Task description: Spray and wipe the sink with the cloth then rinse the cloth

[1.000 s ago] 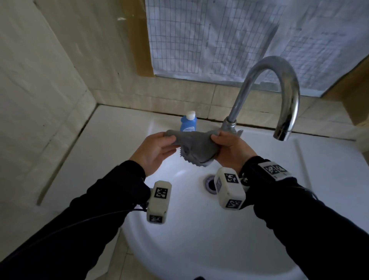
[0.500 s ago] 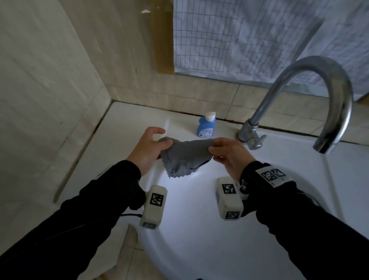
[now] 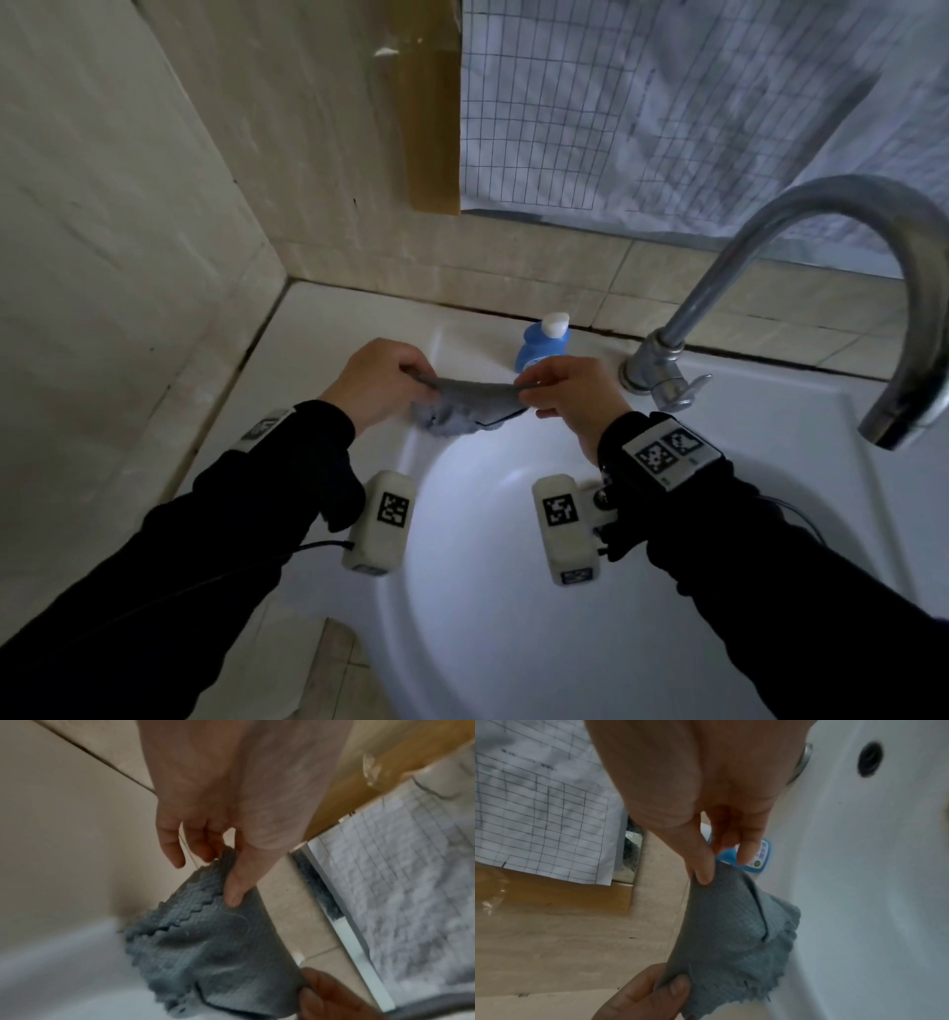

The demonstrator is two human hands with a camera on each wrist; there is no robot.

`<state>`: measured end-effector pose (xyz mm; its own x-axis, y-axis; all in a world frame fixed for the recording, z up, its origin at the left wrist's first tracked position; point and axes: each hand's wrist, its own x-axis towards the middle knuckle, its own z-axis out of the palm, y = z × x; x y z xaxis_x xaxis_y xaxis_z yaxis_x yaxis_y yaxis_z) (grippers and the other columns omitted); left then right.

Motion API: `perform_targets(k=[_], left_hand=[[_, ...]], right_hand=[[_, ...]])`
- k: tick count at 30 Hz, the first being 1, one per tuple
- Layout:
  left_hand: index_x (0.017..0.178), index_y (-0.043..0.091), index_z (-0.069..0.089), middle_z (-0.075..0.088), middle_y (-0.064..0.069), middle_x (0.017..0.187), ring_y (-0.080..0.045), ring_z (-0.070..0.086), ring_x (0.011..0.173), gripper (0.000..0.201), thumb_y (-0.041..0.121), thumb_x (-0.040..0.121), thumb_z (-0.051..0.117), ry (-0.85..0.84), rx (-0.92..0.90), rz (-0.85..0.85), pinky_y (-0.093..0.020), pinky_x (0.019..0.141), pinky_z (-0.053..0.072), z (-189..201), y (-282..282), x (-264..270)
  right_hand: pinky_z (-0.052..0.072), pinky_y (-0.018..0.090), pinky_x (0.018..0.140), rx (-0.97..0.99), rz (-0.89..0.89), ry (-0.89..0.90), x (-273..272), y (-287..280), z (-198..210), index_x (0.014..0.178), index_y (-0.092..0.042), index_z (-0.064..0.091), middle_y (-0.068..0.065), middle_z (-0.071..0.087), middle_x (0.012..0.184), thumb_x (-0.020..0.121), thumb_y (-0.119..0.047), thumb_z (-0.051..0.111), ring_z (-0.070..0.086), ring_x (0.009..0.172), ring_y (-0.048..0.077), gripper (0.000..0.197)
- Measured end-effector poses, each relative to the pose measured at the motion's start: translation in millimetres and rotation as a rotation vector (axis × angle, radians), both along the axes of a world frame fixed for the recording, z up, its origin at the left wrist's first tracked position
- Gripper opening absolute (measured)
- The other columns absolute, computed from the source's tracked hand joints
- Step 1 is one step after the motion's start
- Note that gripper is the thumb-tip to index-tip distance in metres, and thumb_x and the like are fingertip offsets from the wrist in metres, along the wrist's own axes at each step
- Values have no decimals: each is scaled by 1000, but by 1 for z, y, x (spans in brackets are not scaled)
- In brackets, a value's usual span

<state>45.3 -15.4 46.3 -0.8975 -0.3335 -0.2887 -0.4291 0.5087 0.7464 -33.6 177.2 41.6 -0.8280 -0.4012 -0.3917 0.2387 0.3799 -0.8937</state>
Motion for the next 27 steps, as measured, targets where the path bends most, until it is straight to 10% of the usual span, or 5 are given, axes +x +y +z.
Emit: perform_targets(k=[5,12,18,21,27], left_hand=[[76,10,70,62,-5,71,-11,54,67,13,0,69,70,209,32,121,-8,57,41,1,-25,-21],[87,14,68,64,-4,81,-16,58,79,25,-5,74,62,334,210,235,-24,77,45,-3,-35,-40],[108,2,66,67,-19,109,-30,62,102,43,-14,70,55,16,142,89,-30,87,44,-70,-32,-29],[106,1,67,68,-21,105,-30,63,100,41,-11,69,54,22,151,116,-37,93,46,-85,-32,-25],[110,0,65,64,-27,115,-38,60,109,43,-9,69,55,40,236,151,-51,103,44,-82,-32,-23]], right_hand=[[48,18,41,-37,-85,19,-12,-23,11,75,-14,61,3,47,60,83,1,57,46,52,13,18],[51,36,79,-254,-167,-79,-20,-40,12,86,-18,59,4,63,87,84,5,49,58,78,17,25],[33,49,107,-74,-4,-301,-6,-33,-39,134,-7,41,17,47,138,93,1,38,49,96,18,42],[43,37,93,-31,4,-289,-8,-32,-55,135,-7,41,20,46,137,90,6,42,43,105,20,47],[32,21,54,-95,-94,-263,-5,-29,-61,127,10,47,11,47,81,87,13,38,38,60,17,41]])
